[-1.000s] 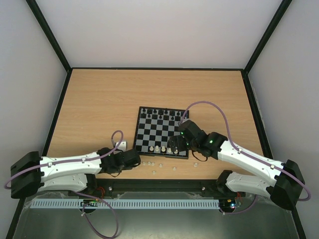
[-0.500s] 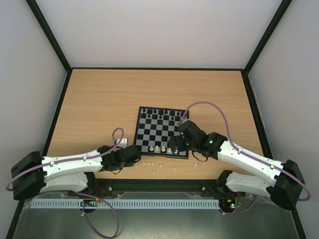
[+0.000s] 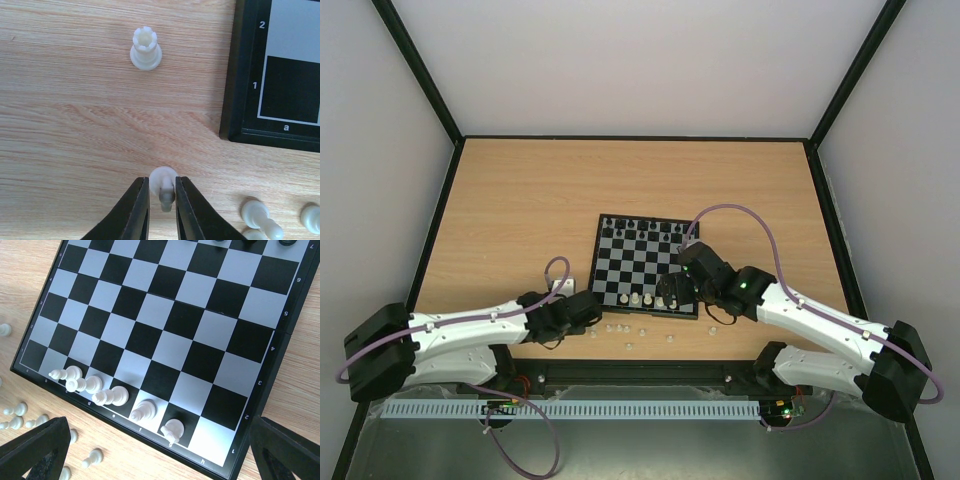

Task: Set up the chess pieces on the board
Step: Pick up the chess piece at the center of the board, then place the chess piece on the chessboard.

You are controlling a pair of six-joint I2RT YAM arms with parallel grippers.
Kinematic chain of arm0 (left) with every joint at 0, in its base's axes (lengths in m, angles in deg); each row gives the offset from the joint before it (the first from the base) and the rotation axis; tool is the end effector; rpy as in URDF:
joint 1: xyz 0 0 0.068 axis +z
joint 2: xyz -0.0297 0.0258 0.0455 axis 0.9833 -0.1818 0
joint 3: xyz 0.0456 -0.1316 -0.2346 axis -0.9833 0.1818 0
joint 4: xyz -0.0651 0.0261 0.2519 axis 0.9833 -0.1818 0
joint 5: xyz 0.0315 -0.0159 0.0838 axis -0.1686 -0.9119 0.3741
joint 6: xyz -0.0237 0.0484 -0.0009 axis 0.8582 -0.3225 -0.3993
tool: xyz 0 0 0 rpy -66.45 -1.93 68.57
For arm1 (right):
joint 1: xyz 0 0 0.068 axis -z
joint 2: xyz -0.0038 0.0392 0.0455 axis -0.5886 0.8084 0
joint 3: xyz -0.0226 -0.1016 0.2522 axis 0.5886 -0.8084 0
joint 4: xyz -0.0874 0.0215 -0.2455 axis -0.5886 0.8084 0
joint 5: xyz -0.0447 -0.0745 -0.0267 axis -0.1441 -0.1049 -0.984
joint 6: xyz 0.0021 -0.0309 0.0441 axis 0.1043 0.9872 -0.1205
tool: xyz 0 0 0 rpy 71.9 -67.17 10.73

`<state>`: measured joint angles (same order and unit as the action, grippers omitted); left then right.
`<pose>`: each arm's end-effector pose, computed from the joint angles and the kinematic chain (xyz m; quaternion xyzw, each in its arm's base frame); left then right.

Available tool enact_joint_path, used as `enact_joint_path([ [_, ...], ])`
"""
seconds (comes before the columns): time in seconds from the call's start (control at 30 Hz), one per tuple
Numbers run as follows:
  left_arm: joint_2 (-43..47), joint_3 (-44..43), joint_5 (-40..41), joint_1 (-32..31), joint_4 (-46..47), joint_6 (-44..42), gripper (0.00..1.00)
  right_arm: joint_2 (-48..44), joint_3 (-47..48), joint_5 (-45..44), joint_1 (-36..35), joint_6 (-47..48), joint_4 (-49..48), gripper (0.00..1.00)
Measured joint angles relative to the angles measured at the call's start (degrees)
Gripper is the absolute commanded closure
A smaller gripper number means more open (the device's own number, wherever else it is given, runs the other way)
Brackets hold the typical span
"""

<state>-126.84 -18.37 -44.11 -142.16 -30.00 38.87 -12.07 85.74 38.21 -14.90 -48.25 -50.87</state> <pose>0.0916 -0.1501 0.1570 -0.0505 0.9691 -0.0732 0.2303 0.1453 0.1701 0.2473 -0.1011 0.9041 0.2220 0.3510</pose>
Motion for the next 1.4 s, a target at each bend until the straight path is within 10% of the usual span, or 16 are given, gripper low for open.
enact_joint_path([
  [0.33, -0.94, -0.09, 0.00, 0.57, 0.42, -1.33, 0.95, 0.00, 0.00, 0.00, 0.00, 0.00, -0.09, 0.01],
  [1.4, -16.46, -18.93, -0.48, 0.68, 3.13, -18.01, 0.94, -2.60, -0.02, -1.73, 0.00, -0.04, -0.11, 0.01],
])
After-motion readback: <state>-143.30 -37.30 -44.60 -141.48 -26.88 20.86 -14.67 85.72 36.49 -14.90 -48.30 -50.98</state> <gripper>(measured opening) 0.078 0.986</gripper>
